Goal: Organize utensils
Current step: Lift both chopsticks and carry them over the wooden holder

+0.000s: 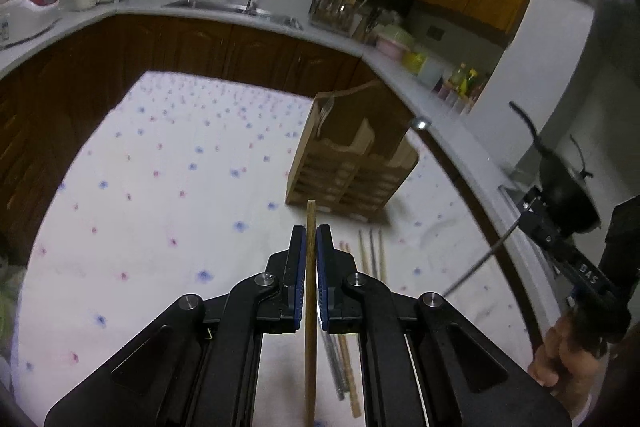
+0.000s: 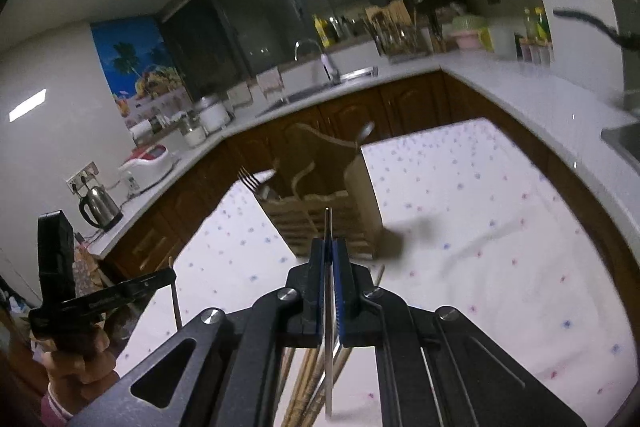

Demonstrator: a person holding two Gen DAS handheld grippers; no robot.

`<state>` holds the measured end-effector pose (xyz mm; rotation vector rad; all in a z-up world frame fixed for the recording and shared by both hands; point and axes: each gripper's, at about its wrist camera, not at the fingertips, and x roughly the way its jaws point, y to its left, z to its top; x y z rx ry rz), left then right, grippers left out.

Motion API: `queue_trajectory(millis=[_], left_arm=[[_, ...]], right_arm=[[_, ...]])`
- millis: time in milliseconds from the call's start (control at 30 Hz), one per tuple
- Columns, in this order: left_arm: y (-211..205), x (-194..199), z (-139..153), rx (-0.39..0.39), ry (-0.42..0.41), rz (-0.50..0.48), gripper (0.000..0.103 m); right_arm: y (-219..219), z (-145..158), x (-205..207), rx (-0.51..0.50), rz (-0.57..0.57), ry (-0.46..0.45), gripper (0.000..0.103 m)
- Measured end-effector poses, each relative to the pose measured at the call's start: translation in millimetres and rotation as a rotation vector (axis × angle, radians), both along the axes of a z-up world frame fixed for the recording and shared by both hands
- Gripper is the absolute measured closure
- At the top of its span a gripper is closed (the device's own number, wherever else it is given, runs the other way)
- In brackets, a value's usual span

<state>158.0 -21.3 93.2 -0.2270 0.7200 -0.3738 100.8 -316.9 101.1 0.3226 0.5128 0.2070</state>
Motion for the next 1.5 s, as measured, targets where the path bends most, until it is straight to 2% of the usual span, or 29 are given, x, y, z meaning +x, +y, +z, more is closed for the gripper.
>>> queue_trajectory(millis=[267, 833, 1100, 1233, 1400, 1500], left_arm=[[7.2, -9.3, 29.1, -0.020, -0.080, 0.010, 0.099], [6.3, -2.7, 60.1, -0.044, -0.169, 0.022, 0.099], [-1.6, 14.9, 87.1, -0.060, -0.229, 0.020, 0.099], [-7.7, 29.8, 109.8, -0.065, -0.292, 0.031, 0.099], [-15.3, 60.1, 138.9, -0.081, -0.364, 0.061, 0.099], [-20.1, 81.9, 146.8, -0.081, -0.386, 0.086, 0.099]], right_arm=[[-2.0, 21.3, -3.1, -0.002, -0.017, -0.061, 0.099], [-8.9, 35.9, 3.7, -0.009, -0.038, -0.108, 0.099], [-15.6, 51.9, 21.0, -0.008, -0.056, -0.145, 0.099], [-22.6, 65.8, 33.3, 0.008, -0.071, -0.179, 0.099], [-25.0, 89.1, 57.7, 0.004, -0.090, -0.237, 0.099], [-25.4, 96.4, 74.3, 0.002, -0.102, -0.255, 0.099]])
